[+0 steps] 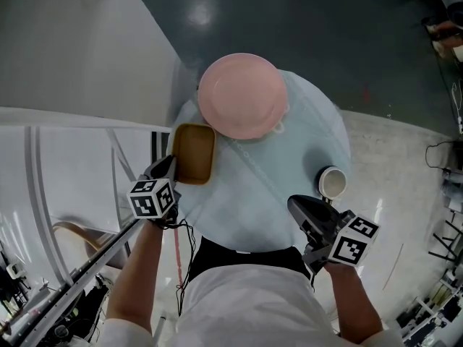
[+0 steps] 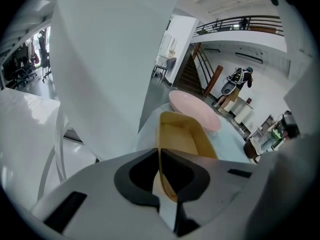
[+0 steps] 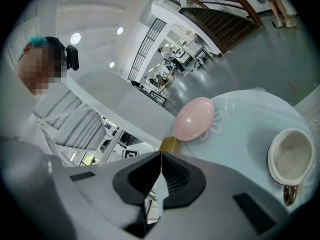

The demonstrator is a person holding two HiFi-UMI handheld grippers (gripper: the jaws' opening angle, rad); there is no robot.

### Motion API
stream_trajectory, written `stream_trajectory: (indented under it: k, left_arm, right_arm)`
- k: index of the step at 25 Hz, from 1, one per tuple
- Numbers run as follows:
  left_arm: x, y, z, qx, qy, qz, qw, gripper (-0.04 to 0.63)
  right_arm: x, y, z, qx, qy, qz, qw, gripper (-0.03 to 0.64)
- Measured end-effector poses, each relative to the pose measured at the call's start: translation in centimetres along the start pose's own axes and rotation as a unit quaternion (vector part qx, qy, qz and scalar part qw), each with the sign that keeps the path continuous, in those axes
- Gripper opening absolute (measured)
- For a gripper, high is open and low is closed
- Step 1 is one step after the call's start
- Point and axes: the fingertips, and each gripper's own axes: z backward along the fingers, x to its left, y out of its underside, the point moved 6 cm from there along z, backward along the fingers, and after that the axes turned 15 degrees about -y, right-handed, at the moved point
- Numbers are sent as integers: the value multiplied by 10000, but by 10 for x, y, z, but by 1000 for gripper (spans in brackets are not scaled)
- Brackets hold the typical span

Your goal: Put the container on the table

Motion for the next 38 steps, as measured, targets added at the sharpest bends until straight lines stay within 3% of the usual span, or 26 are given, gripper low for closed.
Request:
stream_trajectory:
  k: [11, 14, 17, 30, 38]
  left_arm:
    - [5, -4, 16, -194, -17, -62, 9998, 37]
    - [8, -10, 32, -361, -37, -83, 9993, 98]
    - [6, -23, 53, -623, 26, -145, 9979, 100]
    - [-47, -68, 149, -1570, 983, -867, 9789, 98]
    - [-71, -79, 200, -1880, 1624, -864, 9648, 81]
  right_arm:
    - [10, -2, -7, -49, -45, 128, 9999, 23]
    - [16, -4, -9, -83, -76, 211, 9997, 23]
    - [23, -7, -11, -127, -104, 301, 9994, 23]
    - [70, -5, -9, -470, -278, 797, 9953, 23]
    - [99, 0, -5, -687, -283, 1104, 9911, 23]
